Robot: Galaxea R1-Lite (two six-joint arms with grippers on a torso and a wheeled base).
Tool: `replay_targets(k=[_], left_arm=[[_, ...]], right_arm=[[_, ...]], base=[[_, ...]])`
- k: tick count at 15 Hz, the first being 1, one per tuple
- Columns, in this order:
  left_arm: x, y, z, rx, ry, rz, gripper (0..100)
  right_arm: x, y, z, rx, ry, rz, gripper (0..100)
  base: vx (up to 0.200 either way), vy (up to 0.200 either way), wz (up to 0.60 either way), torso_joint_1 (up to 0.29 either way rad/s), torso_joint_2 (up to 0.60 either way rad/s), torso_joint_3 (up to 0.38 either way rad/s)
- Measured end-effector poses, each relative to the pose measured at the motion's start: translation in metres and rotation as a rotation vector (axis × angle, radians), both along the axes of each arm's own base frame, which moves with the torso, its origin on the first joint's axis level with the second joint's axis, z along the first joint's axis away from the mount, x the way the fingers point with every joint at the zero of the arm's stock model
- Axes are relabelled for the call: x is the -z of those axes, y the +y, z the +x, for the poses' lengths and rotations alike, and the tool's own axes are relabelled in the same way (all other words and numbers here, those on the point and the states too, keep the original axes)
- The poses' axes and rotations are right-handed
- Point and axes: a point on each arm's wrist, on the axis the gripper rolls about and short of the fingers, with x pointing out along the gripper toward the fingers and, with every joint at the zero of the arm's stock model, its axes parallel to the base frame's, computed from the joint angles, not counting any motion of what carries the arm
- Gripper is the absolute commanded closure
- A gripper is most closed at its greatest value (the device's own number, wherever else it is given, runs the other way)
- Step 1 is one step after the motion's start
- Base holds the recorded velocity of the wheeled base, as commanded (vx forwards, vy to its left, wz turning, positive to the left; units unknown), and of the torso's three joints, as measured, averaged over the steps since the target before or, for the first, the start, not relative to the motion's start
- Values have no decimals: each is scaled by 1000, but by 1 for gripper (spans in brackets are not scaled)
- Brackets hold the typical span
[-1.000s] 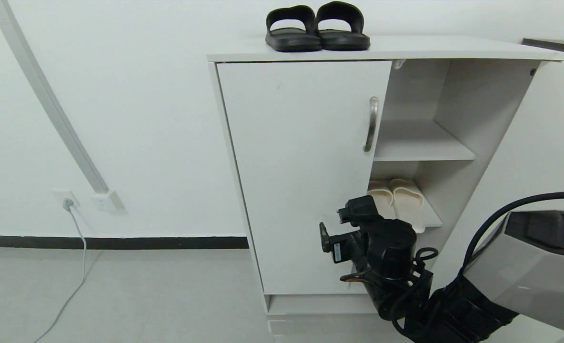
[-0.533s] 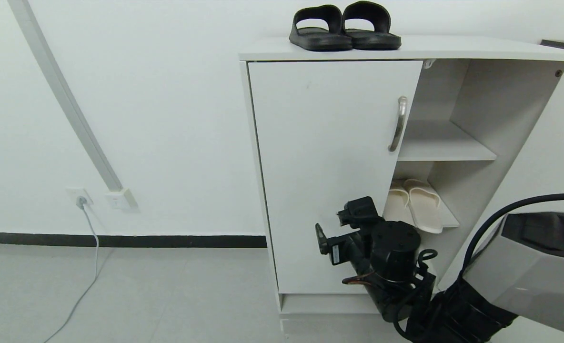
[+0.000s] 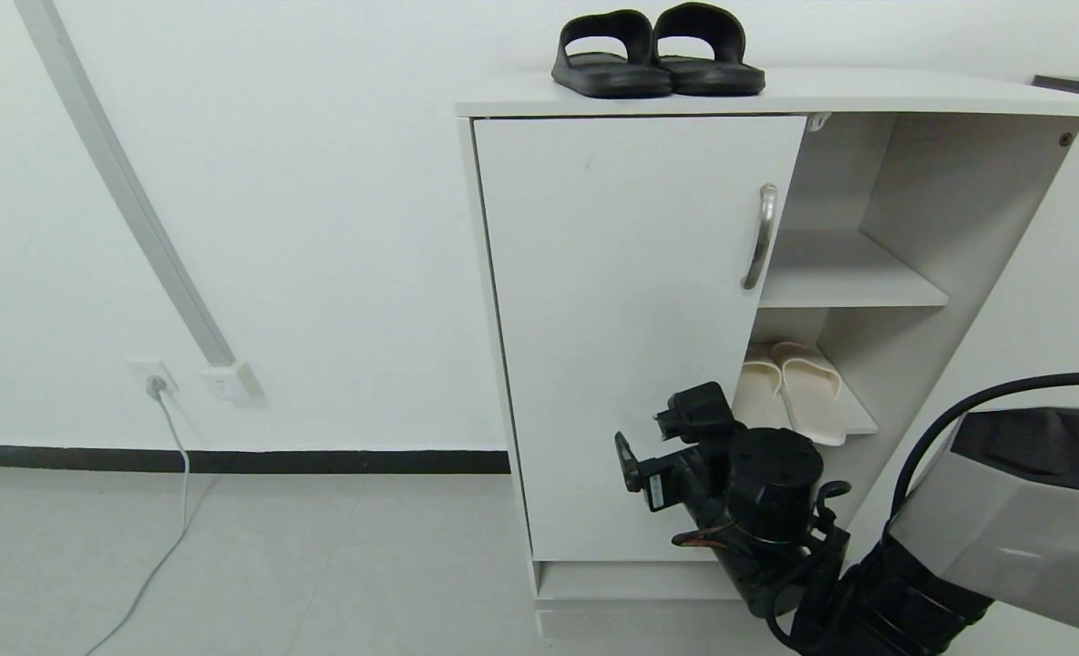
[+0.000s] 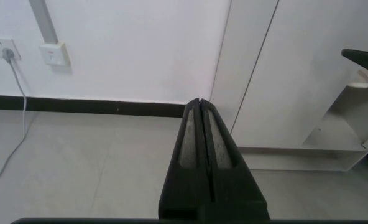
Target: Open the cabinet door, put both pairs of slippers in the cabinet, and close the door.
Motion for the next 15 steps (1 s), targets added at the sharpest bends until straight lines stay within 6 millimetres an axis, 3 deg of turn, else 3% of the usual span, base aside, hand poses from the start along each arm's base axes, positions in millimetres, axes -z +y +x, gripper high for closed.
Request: replay_targets(k=[5,15], left_arm=[[0,0,0,0,0,0,100],[0,0,0,0,0,1,100]], right_arm=[[2,2,1,-2,-1,-1,0],[3,3,-1,-8,4,-5,0]], base=[[0,0,0,2,-67,-64],[0,0,0,68,-418,-351]])
